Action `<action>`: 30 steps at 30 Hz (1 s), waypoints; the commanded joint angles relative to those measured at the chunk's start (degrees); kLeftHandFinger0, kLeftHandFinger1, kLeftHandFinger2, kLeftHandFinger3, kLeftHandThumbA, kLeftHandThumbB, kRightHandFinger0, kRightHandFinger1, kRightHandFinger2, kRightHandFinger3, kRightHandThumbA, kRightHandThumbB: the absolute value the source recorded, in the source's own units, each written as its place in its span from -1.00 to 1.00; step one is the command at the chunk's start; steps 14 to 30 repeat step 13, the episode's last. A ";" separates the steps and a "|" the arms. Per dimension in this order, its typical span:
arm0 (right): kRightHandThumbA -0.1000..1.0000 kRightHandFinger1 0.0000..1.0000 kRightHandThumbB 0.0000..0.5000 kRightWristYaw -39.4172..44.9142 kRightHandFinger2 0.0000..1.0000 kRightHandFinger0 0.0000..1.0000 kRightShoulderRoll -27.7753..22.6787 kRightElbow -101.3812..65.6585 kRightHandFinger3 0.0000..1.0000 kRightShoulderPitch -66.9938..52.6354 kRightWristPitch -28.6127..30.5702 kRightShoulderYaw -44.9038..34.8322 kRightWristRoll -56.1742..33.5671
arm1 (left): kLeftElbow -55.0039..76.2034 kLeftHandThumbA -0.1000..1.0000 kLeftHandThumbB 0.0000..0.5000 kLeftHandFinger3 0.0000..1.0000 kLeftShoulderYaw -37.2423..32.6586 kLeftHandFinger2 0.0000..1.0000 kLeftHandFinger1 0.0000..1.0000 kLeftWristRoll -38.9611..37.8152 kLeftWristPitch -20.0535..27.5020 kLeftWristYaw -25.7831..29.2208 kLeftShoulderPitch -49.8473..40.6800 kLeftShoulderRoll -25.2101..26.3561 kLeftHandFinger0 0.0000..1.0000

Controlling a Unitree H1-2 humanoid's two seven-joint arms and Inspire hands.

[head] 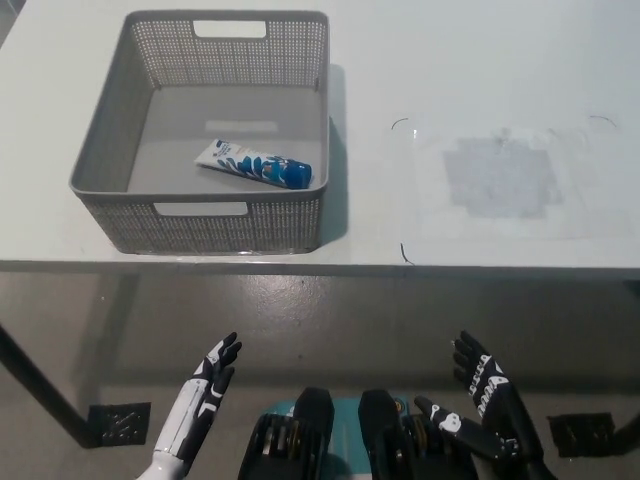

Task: Use the right hand to pick up a shampoo and place it into a container on the left side

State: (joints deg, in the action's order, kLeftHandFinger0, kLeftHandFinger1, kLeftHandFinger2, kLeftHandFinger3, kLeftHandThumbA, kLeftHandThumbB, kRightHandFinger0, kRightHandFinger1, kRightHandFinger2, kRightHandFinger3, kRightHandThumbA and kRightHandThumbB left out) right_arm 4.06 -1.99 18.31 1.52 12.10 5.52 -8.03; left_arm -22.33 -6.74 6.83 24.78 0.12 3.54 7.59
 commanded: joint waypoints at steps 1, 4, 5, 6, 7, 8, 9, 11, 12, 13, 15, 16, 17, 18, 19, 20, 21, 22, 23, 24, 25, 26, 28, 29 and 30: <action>0.81 1.00 -0.58 2.41 1.00 1.00 0.45 -0.42 1.00 1.31 -0.80 -0.85 -1.93 | 0.80 1.00 -0.57 1.00 0.41 1.00 1.00 0.23 2.15 0.32 0.87 -0.04 1.00; 0.82 1.00 -0.53 2.34 1.00 1.00 0.55 -0.25 1.00 1.42 -0.69 -1.08 -1.55 | 0.77 1.00 -0.58 1.00 0.55 1.00 1.00 0.39 2.15 0.27 0.91 -0.04 1.00; 0.82 1.00 -0.52 2.40 1.00 1.00 0.63 -0.22 1.00 1.19 -0.82 -1.05 -1.47 | 0.80 1.00 -0.59 1.00 0.54 1.00 1.00 0.45 2.15 0.33 0.55 0.01 1.00; 0.82 1.00 -0.52 2.45 1.00 1.00 0.70 -0.28 1.00 1.08 -1.05 -1.09 -1.50 | 0.84 1.00 -0.59 1.00 0.50 1.00 1.00 0.56 2.15 0.37 0.39 0.07 1.00; 0.82 1.00 -0.51 2.54 1.00 1.00 0.67 -0.26 1.00 1.03 -1.08 -1.13 -1.35 | 0.83 1.00 -0.59 1.00 0.60 1.00 1.00 0.44 2.15 0.24 0.34 -0.05 1.00; 0.82 1.00 -0.48 2.51 1.00 1.00 0.67 -0.51 1.00 0.93 -1.41 -1.12 -1.22 | 0.68 1.00 -0.58 1.00 0.62 1.00 1.00 0.33 2.14 0.27 0.36 -0.10 1.00; 0.82 1.00 -0.46 2.59 1.00 1.00 0.65 -0.48 1.00 0.92 -1.44 -1.12 -1.14 | 0.52 1.00 -0.59 1.00 0.62 1.00 1.00 0.27 2.14 0.28 0.41 -0.12 1.00; 0.83 1.00 -0.44 2.75 1.00 1.00 0.62 -0.42 1.00 0.95 -1.62 -1.15 -1.06 | 0.40 1.00 -0.60 1.00 0.56 1.00 1.00 0.27 2.15 0.31 0.46 -0.11 1.00; 0.83 1.00 -0.44 2.87 1.00 1.00 0.52 -0.76 1.00 0.90 -2.11 -1.04 -0.97 | 0.33 1.00 -0.62 1.00 0.59 1.00 1.00 0.53 2.15 0.42 0.47 -0.11 1.00; 0.82 1.00 -0.43 2.87 1.00 1.00 0.55 -0.88 1.00 0.90 -2.35 -1.03 -0.95 | 0.28 1.00 -0.62 1.00 0.62 1.00 1.00 0.56 2.15 0.43 0.47 -0.10 1.00; 0.82 1.00 -0.43 2.87 1.00 1.00 0.55 -0.88 1.00 0.90 -2.35 -1.03 -0.95 | 0.28 1.00 -0.62 1.00 0.62 1.00 1.00 0.56 2.15 0.43 0.47 -0.10 1.00; 0.82 1.00 -0.43 2.87 1.00 1.00 0.55 -0.88 1.00 0.90 -2.35 -1.03 -0.95 | 0.28 1.00 -0.62 1.00 0.62 1.00 1.00 0.56 2.15 0.43 0.47 -0.10 1.00; 0.82 1.00 -0.43 2.87 1.00 1.00 0.55 -0.88 1.00 0.90 -2.35 -1.03 -0.95 | 0.28 1.00 -0.62 1.00 0.62 1.00 1.00 0.56 2.15 0.43 0.47 -0.10 1.00; 0.82 1.00 -0.43 2.87 1.00 1.00 0.55 -0.88 1.00 0.90 -2.35 -1.03 -0.95 | 0.28 1.00 -0.62 1.00 0.62 1.00 1.00 0.56 2.15 0.43 0.47 -0.10 1.00; 0.82 1.00 -0.43 2.87 1.00 1.00 0.55 -0.88 1.00 0.90 -2.35 -1.03 -0.95 | 0.28 1.00 -0.62 1.00 0.62 1.00 1.00 0.56 2.15 0.43 0.47 -0.10 1.00; 0.82 1.00 -0.43 2.87 1.00 1.00 0.55 -0.88 1.00 0.90 -2.35 -1.03 -0.95 | 0.28 1.00 -0.62 1.00 0.62 1.00 1.00 0.56 2.15 0.43 0.47 -0.10 1.00; 0.82 1.00 -0.43 2.87 1.00 1.00 0.55 -0.88 1.00 0.90 -2.35 -1.03 -0.95 | 0.28 1.00 -0.62 1.00 0.62 1.00 1.00 0.56 2.15 0.43 0.47 -0.10 1.00; 0.82 1.00 -0.43 2.87 1.00 1.00 0.55 -0.88 1.00 0.90 -2.35 -1.03 -0.95 | 0.28 1.00 -0.62 1.00 0.62 1.00 1.00 0.56 2.15 0.43 0.47 -0.10 1.00; 0.82 1.00 -0.43 2.87 1.00 1.00 0.55 -0.88 1.00 0.90 -2.35 -1.03 -0.95 | 0.28 1.00 -0.62 1.00 0.62 1.00 1.00 0.56 2.15 0.43 0.47 -0.10 1.00; 0.82 1.00 -0.43 2.87 1.00 1.00 0.55 -0.88 1.00 0.90 -2.35 -1.03 -0.95 | 0.28 1.00 -0.62 1.00 0.62 1.00 1.00 0.56 2.15 0.43 0.47 -0.10 1.00; 0.82 1.00 -0.43 2.87 1.00 1.00 0.55 -0.88 1.00 0.90 -2.35 -1.03 -0.95 | 0.28 1.00 -0.62 1.00 0.62 1.00 1.00 0.56 2.15 0.43 0.47 -0.10 1.00; 0.82 1.00 -0.43 2.87 1.00 1.00 0.55 -0.88 1.00 0.90 -2.35 -1.03 -0.95 | 0.28 1.00 -0.62 1.00 0.62 1.00 1.00 0.56 2.15 0.43 0.47 -0.10 1.00; 0.82 1.00 -0.43 2.87 1.00 1.00 0.55 -0.88 1.00 0.90 -2.35 -1.03 -0.95 | 0.28 1.00 -0.62 1.00 0.62 1.00 1.00 0.56 2.15 0.43 0.47 -0.10 1.00; 0.82 1.00 -0.43 2.87 1.00 1.00 0.55 -0.88 1.00 0.90 -2.35 -1.03 -0.95 | 0.28 1.00 -0.62 1.00 0.62 1.00 1.00 0.56 2.15 0.43 0.47 -0.10 1.00; 0.82 1.00 -0.43 2.87 1.00 1.00 0.55 -0.88 1.00 0.90 -2.35 -1.03 -0.95 | 0.28 1.00 -0.62 1.00 0.62 1.00 1.00 0.56 2.15 0.43 0.47 -0.10 1.00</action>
